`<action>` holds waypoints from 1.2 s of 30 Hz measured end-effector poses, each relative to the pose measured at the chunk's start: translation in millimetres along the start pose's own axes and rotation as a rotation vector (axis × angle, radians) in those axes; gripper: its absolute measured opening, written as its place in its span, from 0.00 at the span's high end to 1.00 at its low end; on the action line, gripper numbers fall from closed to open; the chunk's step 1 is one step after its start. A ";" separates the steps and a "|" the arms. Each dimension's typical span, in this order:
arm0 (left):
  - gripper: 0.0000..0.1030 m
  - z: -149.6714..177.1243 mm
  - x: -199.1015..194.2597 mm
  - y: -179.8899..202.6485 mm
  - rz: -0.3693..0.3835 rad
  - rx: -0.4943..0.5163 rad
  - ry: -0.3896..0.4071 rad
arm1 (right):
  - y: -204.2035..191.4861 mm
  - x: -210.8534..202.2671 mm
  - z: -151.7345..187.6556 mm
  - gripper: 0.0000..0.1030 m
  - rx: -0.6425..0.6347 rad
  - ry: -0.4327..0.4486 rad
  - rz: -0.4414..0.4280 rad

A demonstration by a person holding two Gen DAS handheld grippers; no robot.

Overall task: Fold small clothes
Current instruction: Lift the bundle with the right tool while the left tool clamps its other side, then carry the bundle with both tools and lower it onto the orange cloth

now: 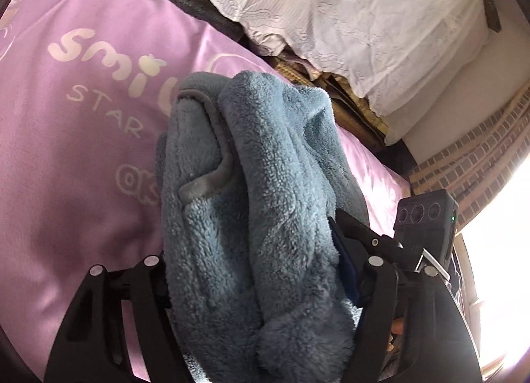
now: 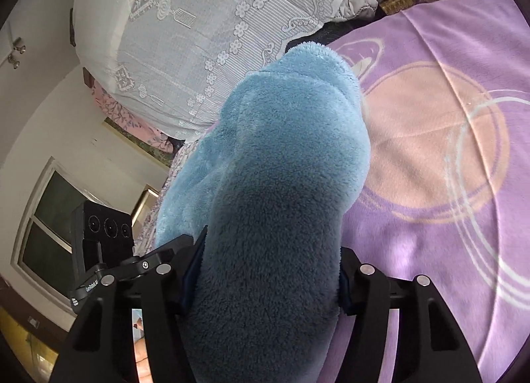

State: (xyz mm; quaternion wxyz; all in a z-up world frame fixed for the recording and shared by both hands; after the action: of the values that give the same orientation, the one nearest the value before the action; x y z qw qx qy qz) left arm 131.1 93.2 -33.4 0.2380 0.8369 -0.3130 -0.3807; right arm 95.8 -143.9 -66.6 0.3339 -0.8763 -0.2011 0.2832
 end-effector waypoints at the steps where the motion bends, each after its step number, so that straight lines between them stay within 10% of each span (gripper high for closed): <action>1: 0.34 3.1 -3.3 4.0 0.005 0.006 0.000 | -1.1 -7.1 2.2 0.38 0.006 0.004 -0.003; 17: 0.34 62.8 -168.6 9.5 -0.091 -0.057 0.128 | -112.0 -43.6 81.4 0.38 -0.092 -0.115 -0.181; 28: 0.33 61.8 -366.7 -13.4 -0.318 -0.086 0.366 | -282.2 11.1 133.0 0.38 -0.217 -0.296 -0.438; 36: 0.32 79.5 -434.4 -70.8 -0.392 -0.218 0.470 | -353.6 64.3 180.5 0.38 -0.271 -0.434 -0.491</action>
State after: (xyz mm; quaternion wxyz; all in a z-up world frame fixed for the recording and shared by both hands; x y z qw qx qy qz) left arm -130.5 435.7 86.2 0.3142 0.9158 -0.0400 -0.2470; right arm -27.0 222.2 46.0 0.2223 -0.7575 -0.5077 0.3451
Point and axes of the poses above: each gripper's, at about its wrist camera, not at the fingertips, and x roughly the way its jaws point, y to its right, z to its underside, the point moved 1 cm from there along x, roughly the way its jaws point, and after that the axes turned 10 degrees about y, right-handed, at the moved point
